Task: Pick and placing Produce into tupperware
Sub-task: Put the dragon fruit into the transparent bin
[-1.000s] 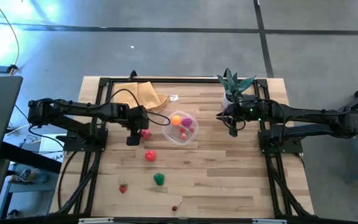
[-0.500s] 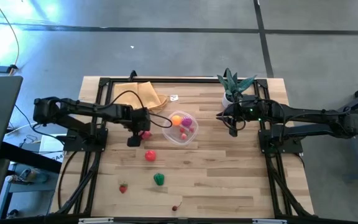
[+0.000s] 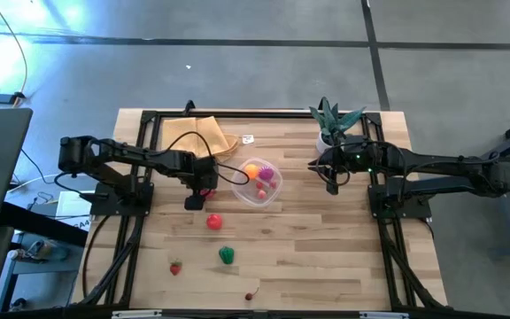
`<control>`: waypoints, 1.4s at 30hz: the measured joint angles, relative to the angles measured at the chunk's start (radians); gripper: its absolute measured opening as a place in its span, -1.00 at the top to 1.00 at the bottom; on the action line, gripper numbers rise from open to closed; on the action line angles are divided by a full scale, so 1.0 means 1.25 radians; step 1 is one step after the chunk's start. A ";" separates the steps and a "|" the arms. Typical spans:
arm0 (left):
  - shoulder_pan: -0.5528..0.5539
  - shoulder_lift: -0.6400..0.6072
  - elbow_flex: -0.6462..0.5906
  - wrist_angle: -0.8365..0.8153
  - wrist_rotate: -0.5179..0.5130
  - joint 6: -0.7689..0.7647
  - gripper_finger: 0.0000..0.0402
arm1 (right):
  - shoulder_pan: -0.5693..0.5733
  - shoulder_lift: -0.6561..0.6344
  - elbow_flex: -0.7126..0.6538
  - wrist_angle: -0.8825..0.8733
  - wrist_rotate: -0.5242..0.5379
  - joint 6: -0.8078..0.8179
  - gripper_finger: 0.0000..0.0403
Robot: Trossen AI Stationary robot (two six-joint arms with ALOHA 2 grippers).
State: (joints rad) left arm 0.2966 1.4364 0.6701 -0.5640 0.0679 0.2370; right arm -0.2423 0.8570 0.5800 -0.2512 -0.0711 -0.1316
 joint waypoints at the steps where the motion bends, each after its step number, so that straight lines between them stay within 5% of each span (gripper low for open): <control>1: 0.000 0.000 0.000 0.000 0.000 0.002 -0.59 | 0.000 0.000 0.000 0.000 0.000 0.000 0.77; 42: 0.000 -0.001 0.000 0.020 -0.022 0.001 -0.15 | 0.000 0.000 0.000 0.000 0.000 0.000 0.77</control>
State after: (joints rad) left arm 0.2962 1.4357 0.6700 -0.5385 0.0410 0.2382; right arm -0.2424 0.8570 0.5800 -0.2512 -0.0715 -0.1318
